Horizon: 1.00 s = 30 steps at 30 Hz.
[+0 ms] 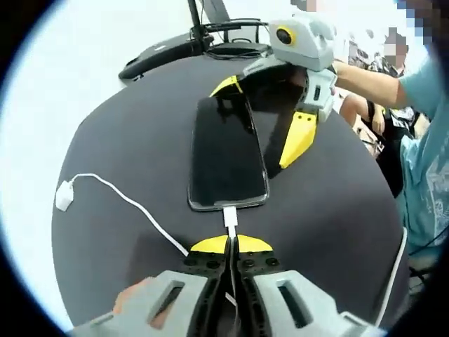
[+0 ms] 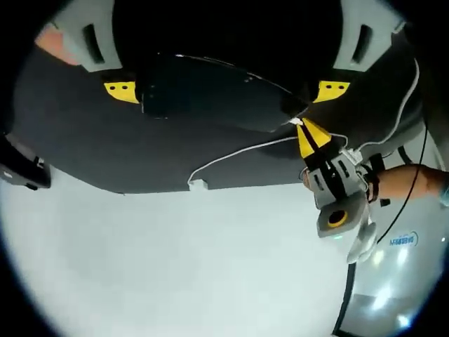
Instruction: Connect the charging cable to the phone, plug the charger into the socket, and turn on the power strip switch to charge the phone.
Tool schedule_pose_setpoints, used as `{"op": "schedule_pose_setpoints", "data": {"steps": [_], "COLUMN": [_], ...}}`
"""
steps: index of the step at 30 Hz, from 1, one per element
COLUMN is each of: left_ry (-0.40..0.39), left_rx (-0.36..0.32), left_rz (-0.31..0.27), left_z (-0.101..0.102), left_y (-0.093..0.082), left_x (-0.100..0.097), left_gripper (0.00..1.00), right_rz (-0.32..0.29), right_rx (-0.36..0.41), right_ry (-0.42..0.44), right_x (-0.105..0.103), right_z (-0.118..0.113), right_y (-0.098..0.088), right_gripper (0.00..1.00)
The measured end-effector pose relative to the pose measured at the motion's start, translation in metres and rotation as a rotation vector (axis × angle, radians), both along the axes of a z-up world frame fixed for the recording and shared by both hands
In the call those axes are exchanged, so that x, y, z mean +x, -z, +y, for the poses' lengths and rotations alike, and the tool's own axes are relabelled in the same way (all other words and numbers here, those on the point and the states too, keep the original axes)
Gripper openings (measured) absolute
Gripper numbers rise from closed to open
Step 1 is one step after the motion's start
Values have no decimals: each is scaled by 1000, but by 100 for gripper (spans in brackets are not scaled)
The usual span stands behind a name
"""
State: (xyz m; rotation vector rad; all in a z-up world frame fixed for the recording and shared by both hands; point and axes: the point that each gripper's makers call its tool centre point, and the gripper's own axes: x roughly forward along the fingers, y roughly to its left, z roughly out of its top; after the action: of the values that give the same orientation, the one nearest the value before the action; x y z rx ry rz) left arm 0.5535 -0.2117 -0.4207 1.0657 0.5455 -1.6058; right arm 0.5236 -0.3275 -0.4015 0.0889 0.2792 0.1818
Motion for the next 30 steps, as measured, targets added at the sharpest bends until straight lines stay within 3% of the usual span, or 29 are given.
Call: {"op": "schedule_pose_setpoints", "data": {"steps": [5,10,12,13,14,15,16,17,19,21,25,28,29,30], "left_ry": [-2,-125,-177,-201,-184,-187,-191,-199,-226,-252,-314,-378,-386,-405], "left_rx": [-21,-118,-154,-187,-171,-171,-180,-226,-289,-352,-570,-754,-776,-846], "left_rz": [15,105,90,79,93,118,120,132,148,165,316,530,556,625], "left_z": [3,4,6,8,13,17,20,21,26,32,52,79,83,96], "left_y": [-1,-3,-6,-11,-12,-17,-21,-32,-49,-64,-111,-144,-148,-158], "left_x": [2,3,8,11,9,6,3,1,-2,-2,-14,-28,-30,-32], "left_gripper": [0,1,7,13,19,25,26,25,26,28,30,34,36,38], "right_rz": [-2,-16,-29,-48,-59,-161,-225,-252,-196,-179,-178,-113,-103,-91], "right_rx": [6,31,20,21,20,-14,-21,22,139,173,141,186,184,172], "right_ry": [-1,11,7,12,16,2,13,29,38,64,57,-59,-78,-98], "right_x": [-1,1,1,0,-1,1,0,-2,-4,0,15,36,37,43], "right_z": [2,-3,-3,-6,-8,-9,-12,-14,-16,-29,-40,-33,-23,-21], "right_y": [0,-3,-6,-9,-11,-29,-39,-46,-45,-50,-76,-96,-102,-106], "right_gripper": [93,89,84,81,74,69,68,69,69,69,65,63,66,70]}}
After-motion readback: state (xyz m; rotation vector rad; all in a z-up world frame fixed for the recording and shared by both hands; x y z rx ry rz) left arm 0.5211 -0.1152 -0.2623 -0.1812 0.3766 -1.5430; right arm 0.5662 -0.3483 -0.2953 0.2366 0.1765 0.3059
